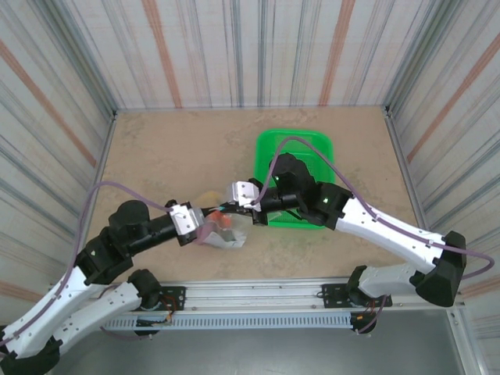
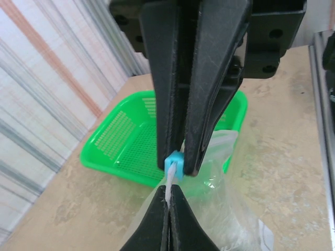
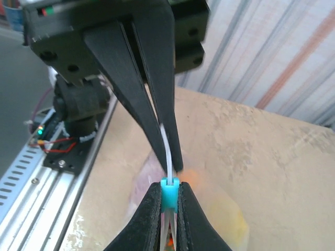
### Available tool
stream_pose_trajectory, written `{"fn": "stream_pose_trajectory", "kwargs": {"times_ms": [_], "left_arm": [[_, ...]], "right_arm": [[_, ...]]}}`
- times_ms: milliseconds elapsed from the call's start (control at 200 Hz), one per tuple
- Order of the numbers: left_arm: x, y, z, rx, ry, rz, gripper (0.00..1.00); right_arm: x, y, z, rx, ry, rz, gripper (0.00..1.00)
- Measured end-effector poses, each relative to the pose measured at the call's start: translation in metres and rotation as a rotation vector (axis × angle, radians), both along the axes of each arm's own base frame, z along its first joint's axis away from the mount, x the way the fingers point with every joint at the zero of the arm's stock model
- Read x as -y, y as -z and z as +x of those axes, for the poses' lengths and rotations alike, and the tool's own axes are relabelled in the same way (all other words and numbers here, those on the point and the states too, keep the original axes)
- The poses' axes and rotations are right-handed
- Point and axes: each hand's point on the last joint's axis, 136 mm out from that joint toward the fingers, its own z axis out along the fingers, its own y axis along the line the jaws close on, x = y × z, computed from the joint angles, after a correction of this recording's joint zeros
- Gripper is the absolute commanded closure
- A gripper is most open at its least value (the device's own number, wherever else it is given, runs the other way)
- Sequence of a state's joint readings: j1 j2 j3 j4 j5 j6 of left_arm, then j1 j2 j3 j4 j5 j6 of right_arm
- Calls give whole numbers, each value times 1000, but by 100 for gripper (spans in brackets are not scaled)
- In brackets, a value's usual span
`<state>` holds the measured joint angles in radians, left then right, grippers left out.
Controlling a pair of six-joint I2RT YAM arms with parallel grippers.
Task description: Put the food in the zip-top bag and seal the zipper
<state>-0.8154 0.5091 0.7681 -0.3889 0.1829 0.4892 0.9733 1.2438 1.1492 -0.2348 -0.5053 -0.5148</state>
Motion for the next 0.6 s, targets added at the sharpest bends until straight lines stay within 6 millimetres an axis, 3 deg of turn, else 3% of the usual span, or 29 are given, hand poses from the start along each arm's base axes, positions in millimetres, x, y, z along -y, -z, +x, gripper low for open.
{"fn": "stream_pose_trajectory", "kwargs": {"times_ms": [281,601], "left_arm": [[-37,-19,23,120,-247,-59,100],[-83,-35,41,227,-513,-113,100]], "right_arm": [[27,21,30,-12,160,-23,100],[75,52,51,-71,363,-58,100]]}}
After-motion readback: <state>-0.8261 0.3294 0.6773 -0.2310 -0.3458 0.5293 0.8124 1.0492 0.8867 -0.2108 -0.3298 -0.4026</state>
